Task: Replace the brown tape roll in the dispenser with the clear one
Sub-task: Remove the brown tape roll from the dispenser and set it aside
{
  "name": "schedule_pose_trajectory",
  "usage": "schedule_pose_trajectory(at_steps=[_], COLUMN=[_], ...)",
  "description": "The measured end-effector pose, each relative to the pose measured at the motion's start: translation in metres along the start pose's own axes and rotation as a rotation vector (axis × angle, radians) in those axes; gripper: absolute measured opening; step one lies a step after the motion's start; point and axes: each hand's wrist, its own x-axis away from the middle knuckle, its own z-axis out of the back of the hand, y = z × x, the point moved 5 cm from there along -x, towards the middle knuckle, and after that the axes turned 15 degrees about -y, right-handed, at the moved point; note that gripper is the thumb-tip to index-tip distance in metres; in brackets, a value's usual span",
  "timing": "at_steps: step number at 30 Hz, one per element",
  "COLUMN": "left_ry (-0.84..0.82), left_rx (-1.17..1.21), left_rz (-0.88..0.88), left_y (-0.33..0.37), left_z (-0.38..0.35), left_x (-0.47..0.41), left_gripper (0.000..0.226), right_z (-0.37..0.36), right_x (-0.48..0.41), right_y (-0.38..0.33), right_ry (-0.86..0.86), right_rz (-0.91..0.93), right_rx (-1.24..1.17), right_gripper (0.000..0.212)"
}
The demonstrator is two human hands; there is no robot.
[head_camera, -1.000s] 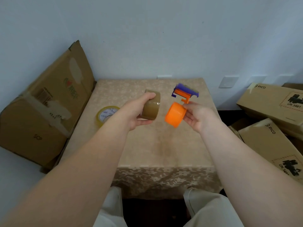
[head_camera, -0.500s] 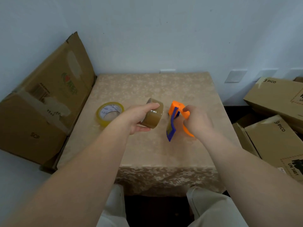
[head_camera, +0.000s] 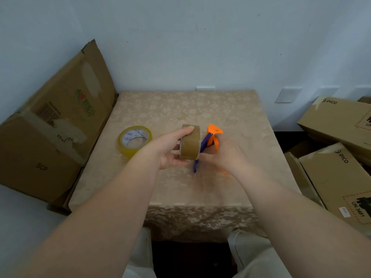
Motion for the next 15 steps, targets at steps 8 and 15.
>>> schedule_pose_trajectory(at_steps=[8, 15], left_ry=[-0.121, -0.119], left_rx=[-0.054, -0.138], left_rz=[0.050, 0.039], left_y=[-0.002, 0.004], left_z=[0.003, 0.011], left_x=[0.004, 0.011], left_gripper=[0.038, 0.047], right_z=[0.002, 0.015], right_x=[0.005, 0.008], right_y=[-0.013, -0.026], right_ry=[-0.059, -0.060], right_rz=[0.023, -0.053], right_rx=[0.007, 0.171], right_gripper=[0.060, 0.029])
